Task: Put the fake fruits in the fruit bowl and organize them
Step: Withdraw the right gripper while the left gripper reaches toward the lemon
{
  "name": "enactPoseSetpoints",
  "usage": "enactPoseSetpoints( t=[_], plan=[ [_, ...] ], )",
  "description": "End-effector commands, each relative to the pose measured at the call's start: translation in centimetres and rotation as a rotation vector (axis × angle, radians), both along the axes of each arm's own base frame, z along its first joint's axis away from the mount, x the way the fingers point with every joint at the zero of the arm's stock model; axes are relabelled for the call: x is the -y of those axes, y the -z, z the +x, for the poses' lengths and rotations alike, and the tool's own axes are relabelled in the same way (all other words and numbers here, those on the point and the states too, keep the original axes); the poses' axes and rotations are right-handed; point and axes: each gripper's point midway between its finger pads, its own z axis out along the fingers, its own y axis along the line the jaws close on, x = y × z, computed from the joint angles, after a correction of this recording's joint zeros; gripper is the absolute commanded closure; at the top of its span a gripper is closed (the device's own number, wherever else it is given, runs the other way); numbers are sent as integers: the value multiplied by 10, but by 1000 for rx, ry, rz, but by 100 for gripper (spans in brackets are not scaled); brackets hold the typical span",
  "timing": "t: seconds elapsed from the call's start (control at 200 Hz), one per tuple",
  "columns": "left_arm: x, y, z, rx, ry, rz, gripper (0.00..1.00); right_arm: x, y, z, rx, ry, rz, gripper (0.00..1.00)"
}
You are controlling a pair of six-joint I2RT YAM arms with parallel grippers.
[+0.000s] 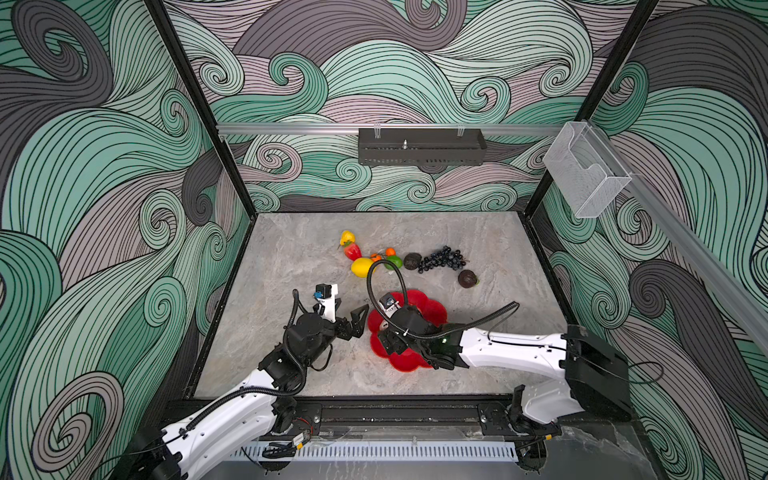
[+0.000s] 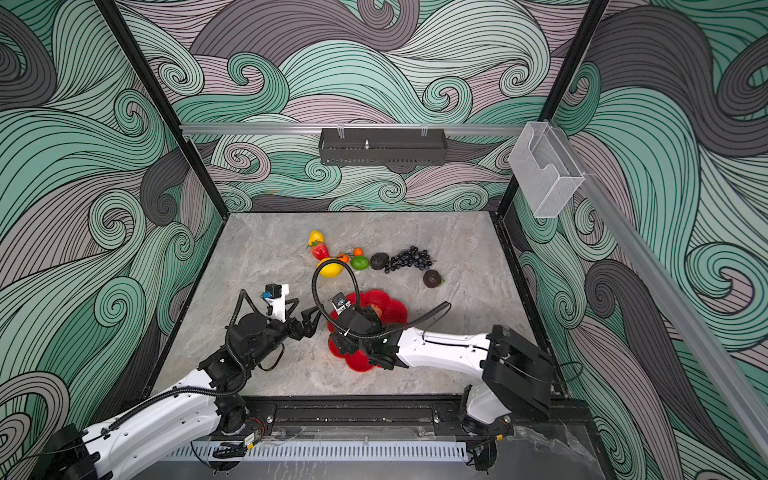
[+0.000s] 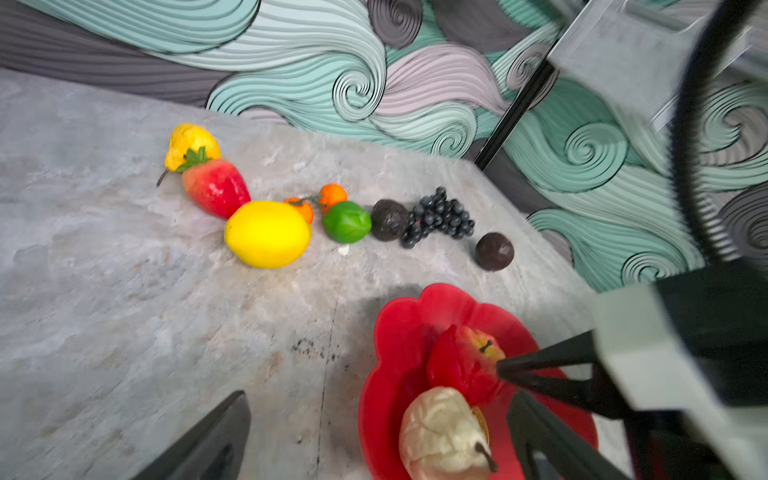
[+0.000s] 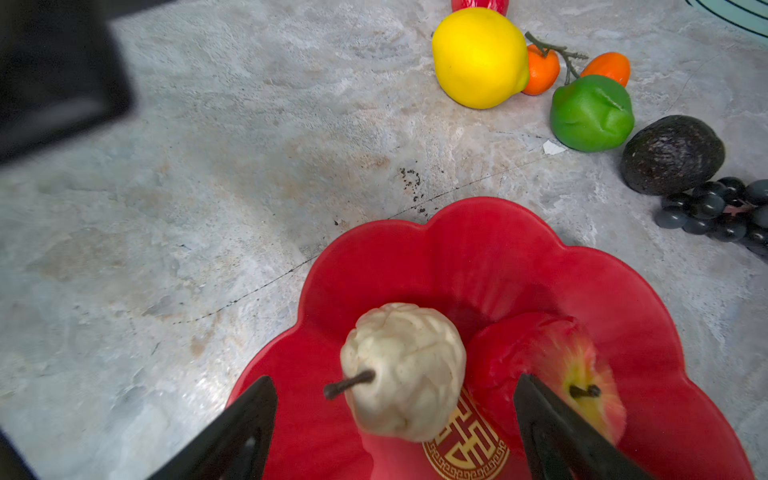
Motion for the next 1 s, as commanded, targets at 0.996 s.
enactPoseSetpoints(
  t=[0.996],
  plan=[
    [-8, 72, 148, -853, -262, 17, 1, 143, -44, -1, 59, 292, 253, 11]
  ],
)
